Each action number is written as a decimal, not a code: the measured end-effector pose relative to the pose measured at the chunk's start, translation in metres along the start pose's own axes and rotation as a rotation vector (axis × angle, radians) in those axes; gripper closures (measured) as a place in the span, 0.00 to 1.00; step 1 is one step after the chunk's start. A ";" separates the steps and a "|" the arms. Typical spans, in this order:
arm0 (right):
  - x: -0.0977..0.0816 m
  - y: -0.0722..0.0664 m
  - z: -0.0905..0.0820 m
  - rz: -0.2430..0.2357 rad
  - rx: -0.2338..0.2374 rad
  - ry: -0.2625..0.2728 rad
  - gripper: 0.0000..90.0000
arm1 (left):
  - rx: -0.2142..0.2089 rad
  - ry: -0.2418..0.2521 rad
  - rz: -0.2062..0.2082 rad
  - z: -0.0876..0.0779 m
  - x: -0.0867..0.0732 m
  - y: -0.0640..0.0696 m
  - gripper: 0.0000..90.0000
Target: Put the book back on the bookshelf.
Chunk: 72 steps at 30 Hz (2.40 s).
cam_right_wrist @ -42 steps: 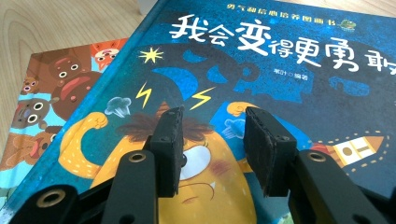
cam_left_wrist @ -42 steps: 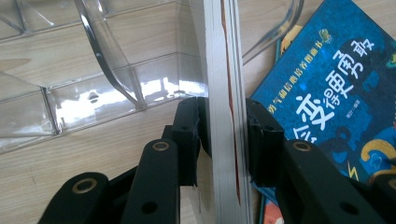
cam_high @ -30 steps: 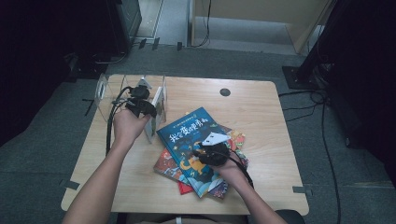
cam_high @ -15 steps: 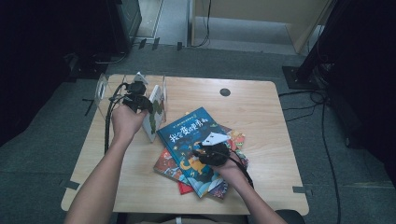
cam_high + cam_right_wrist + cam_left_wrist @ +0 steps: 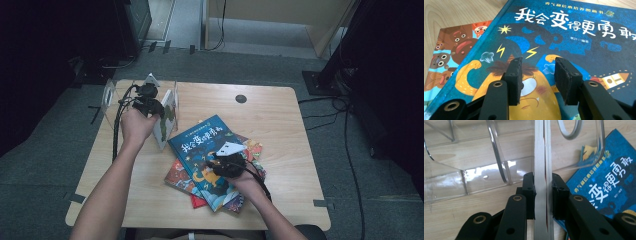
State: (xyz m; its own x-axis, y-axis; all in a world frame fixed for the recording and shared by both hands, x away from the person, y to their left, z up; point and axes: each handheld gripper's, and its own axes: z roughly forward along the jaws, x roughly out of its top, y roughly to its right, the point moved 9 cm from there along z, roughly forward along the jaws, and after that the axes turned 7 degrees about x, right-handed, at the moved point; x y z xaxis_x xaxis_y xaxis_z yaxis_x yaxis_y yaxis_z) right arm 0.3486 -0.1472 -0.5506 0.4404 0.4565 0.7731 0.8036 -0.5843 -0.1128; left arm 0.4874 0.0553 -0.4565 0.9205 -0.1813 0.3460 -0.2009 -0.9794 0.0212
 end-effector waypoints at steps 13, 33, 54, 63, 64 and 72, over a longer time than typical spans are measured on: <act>0.000 0.000 0.000 -0.001 0.000 0.000 0.64 | 0.003 0.025 -0.007 -0.007 0.009 -0.004 0.86; 0.000 0.000 0.000 -0.002 0.002 0.000 0.64 | 0.006 0.061 -0.043 0.000 0.029 -0.007 0.86; 0.000 0.000 0.000 -0.004 0.002 -0.001 0.64 | 0.019 0.085 -0.039 0.005 0.043 -0.008 0.86; 0.000 0.000 0.000 -0.004 0.002 0.000 0.65 | 0.023 0.073 -0.030 0.007 0.041 -0.007 0.86; 0.000 0.000 0.000 -0.004 0.002 -0.001 0.64 | 0.025 0.069 -0.029 0.008 0.041 -0.007 0.86; 0.000 0.000 0.000 -0.003 0.002 0.000 0.65 | 0.023 0.043 -0.022 0.010 0.038 -0.007 0.86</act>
State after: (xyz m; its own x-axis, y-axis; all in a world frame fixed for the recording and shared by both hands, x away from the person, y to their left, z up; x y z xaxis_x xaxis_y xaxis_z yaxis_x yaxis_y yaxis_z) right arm 0.3486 -0.1473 -0.5505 0.4378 0.4587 0.7732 0.8059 -0.5815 -0.1113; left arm 0.5270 0.0546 -0.4534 0.9094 -0.1558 0.3857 -0.1720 -0.9851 0.0076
